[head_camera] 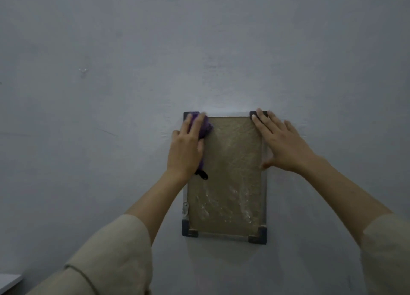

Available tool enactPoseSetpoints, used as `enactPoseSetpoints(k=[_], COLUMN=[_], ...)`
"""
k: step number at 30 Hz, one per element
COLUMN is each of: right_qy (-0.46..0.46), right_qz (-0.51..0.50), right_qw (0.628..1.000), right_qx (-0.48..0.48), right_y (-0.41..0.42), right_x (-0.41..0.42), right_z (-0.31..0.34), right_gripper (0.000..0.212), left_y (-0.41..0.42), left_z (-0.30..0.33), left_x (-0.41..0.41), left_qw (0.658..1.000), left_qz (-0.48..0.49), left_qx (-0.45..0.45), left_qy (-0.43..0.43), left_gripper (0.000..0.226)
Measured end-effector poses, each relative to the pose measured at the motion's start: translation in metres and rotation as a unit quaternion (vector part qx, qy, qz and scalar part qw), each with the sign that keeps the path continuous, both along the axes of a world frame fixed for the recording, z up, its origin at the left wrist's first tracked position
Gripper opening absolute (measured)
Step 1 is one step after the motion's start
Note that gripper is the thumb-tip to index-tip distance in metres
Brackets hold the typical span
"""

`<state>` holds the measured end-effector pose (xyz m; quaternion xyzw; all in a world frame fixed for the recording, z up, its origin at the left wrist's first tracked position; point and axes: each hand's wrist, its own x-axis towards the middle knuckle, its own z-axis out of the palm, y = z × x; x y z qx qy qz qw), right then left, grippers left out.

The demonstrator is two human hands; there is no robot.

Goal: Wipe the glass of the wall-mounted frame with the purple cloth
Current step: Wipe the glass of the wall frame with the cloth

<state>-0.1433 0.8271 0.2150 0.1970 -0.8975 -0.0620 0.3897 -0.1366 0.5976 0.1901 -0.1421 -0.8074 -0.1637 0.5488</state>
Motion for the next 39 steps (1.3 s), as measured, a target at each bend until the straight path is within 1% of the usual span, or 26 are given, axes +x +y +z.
enactPoseSetpoints(k=[2, 3, 4, 5, 6, 9, 11, 12, 13, 15, 17, 18, 20, 24, 26, 27, 29, 31, 32, 33, 34, 35, 36, 37, 38, 39], right_qy=[0.016, 0.020, 0.023, 0.025, 0.027, 0.027, 0.026, 0.025, 0.024, 0.025, 0.028, 0.030, 0.033, 0.035, 0.033, 0.033, 0.034, 0.037, 0.038, 0.039, 0.039, 0.039, 0.040, 0.040, 0.039, 0.037], right_qz=[-0.009, -0.011, -0.011, -0.011, -0.010, -0.009, -0.007, -0.007, -0.007, -0.008, -0.011, -0.012, -0.012, -0.014, -0.016, -0.017, -0.017, -0.023, -0.026, -0.029, -0.030, -0.033, -0.035, -0.037, -0.037, -0.036], right_qw=[1.000, 1.000, 1.000, 1.000, 1.000, 0.999, 0.999, 0.999, 0.999, 0.999, 0.999, 0.999, 0.999, 0.999, 0.999, 0.999, 0.999, 0.999, 0.999, 0.999, 0.999, 0.999, 0.999, 0.998, 0.998, 0.999], right_qx=[-0.001, -0.003, -0.006, -0.009, -0.012, -0.020, -0.025, -0.027, -0.028, -0.028, -0.025, -0.024, -0.022, -0.019, -0.018, -0.018, -0.017, -0.014, -0.013, -0.012, -0.012, -0.012, -0.012, -0.013, -0.014, -0.016], right_y=[0.000, -0.001, -0.002, -0.002, -0.002, -0.003, -0.004, -0.004, -0.004, -0.005, -0.005, -0.004, -0.004, -0.003, -0.003, -0.003, -0.004, -0.004, -0.005, -0.005, -0.006, -0.006, -0.006, -0.006, -0.006, -0.006], right_x=[-0.001, 0.000, -0.001, -0.001, -0.001, -0.002, -0.002, -0.002, -0.002, -0.002, -0.001, -0.001, 0.000, 0.000, 0.000, 0.000, 0.001, 0.001, 0.001, 0.001, 0.001, 0.001, 0.001, 0.001, 0.001, 0.001], right_z=[-0.001, -0.002, -0.003, -0.003, -0.004, -0.004, -0.005, -0.005, -0.005, -0.006, -0.006, -0.006, -0.005, -0.005, -0.006, -0.005, -0.005, -0.006, -0.006, -0.006, -0.006, -0.006, -0.006, -0.006, -0.006, -0.007], right_gripper=[0.128, 0.127, 0.127, 0.126, 0.126, 0.127, 0.127, 0.128, 0.128, 0.128, 0.128, 0.128, 0.127, 0.127, 0.127, 0.127, 0.127, 0.128, 0.128, 0.129, 0.129, 0.129, 0.129, 0.129, 0.128, 0.128], left_y=[0.014, 0.016, 0.014, 0.010, 0.004, -0.002, 0.010, 0.018, 0.026, 0.035, 0.030, 0.024, 0.008, -0.014, -0.013, -0.011, -0.014, -0.031, -0.041, -0.050, -0.056, -0.058, -0.055, -0.048, -0.040, -0.033], left_z=[-0.012, -0.017, -0.018, -0.015, -0.011, -0.004, -0.006, -0.008, -0.012, -0.018, -0.017, -0.012, 0.000, 0.013, 0.010, 0.006, -0.002, -0.006, -0.004, -0.003, -0.001, 0.000, 0.000, -0.002, -0.006, -0.011], left_x=[0.002, 0.000, -0.002, -0.004, -0.005, -0.009, -0.009, -0.009, -0.009, -0.009, -0.008, -0.008, -0.008, -0.007, -0.005, -0.004, 0.000, 0.004, 0.005, 0.006, 0.007, 0.006, 0.006, 0.006, 0.006, 0.006], left_qw=[0.988, 0.976, 0.971, 0.974, 0.981, 0.996, 0.995, 0.996, 0.998, 0.996, 0.981, 0.974, 0.974, 0.989, 0.991, 0.990, 0.979, 0.953, 0.943, 0.944, 0.955, 0.970, 0.978, 0.982, 0.983, 0.982], left_qz=[-0.010, 0.001, 0.017, 0.033, 0.048, 0.089, 0.077, 0.068, 0.059, 0.042, 0.035, 0.041, 0.066, 0.121, 0.120, 0.119, 0.104, 0.077, 0.076, 0.084, 0.102, 0.121, 0.138, 0.147, 0.141, 0.121], left_qx=[-0.157, -0.216, -0.239, -0.226, -0.188, -0.006, 0.062, 0.060, 0.034, -0.072, -0.187, -0.218, -0.211, -0.069, -0.039, -0.060, -0.167, -0.288, -0.319, -0.314, -0.273, -0.208, -0.149, -0.117, -0.114, -0.143], left_qy=[-0.008, -0.006, 0.001, 0.013, 0.024, 0.030, 0.022, 0.017, 0.016, 0.026, 0.039, 0.044, 0.050, 0.051, 0.037, 0.034, 0.046, 0.062, 0.061, 0.055, 0.050, 0.045, 0.035, 0.026, 0.024, 0.027], left_gripper=[0.060, 0.059, 0.057, 0.056, 0.054, 0.050, 0.051, 0.051, 0.050, 0.049, 0.050, 0.051, 0.050, 0.048, 0.048, 0.049, 0.051, 0.057, 0.058, 0.058, 0.055, 0.052, 0.050, 0.050, 0.050, 0.051])
